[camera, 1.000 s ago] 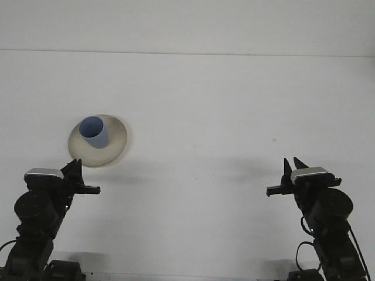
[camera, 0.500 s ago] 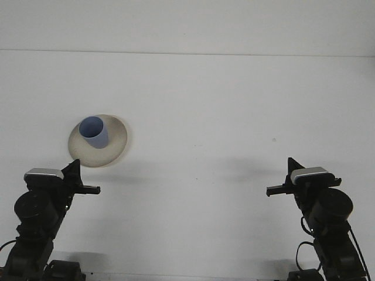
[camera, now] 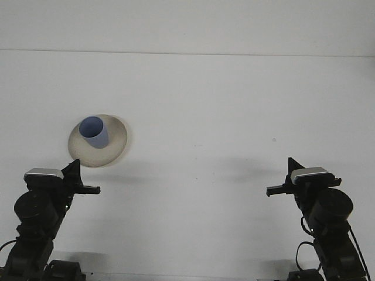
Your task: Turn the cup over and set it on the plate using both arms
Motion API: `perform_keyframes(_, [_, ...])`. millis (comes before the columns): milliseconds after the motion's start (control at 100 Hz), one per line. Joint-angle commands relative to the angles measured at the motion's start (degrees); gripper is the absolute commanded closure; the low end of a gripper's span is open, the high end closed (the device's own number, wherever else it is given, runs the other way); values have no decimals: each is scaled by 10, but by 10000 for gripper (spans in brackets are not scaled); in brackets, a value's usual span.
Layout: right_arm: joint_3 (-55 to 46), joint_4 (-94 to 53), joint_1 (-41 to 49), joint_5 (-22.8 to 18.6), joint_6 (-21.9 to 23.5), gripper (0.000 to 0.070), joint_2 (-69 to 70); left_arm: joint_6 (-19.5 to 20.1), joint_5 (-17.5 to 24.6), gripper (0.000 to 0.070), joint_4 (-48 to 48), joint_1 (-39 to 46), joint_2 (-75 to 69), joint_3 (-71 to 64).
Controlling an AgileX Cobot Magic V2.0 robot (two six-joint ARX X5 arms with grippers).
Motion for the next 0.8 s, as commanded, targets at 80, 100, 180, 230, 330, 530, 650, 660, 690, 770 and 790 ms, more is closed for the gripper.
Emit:
perform_keyframes(80, [6,5,1,0,6,699,3,1,1,694,7,-1,2,3])
perform_keyframes(100, [6,5,1,0,6,699,3,1,1,694,7,-1,2,3])
perform_keyframes(180, [6,5,1,0,6,699,3,1,1,694,7,-1,1,3])
perform_keyframes(230, [6,5,1,0,6,699,3,2,-1,694,10,-1,1,3])
perform_keyframes(330, [6,5,1,0,6,699,3,5,-2,694,26,-1,-2,3])
perform_keyframes(530, [6,5,1,0,6,699,3,5,-2,694,99,-1,-10,-10])
perform_keyframes(650, [6,5,1,0,6,699,3,5,-2,694,131,-1,-32,-39])
perform_keyframes(660, [6,5,1,0,6,699,3,5,-2,694,132,-1,-34,-42])
perform_keyframes(690, [6,5,1,0,6,699,3,5,-2,694,133,-1,-42,-52])
perform_keyframes(770, [6,5,1,0,6,699,3,6,-2,694,131,-1,-67,-81])
perform_keyframes(790, [6,5,1,0,6,699,3,5,-2,694,132,-1,-74,-89])
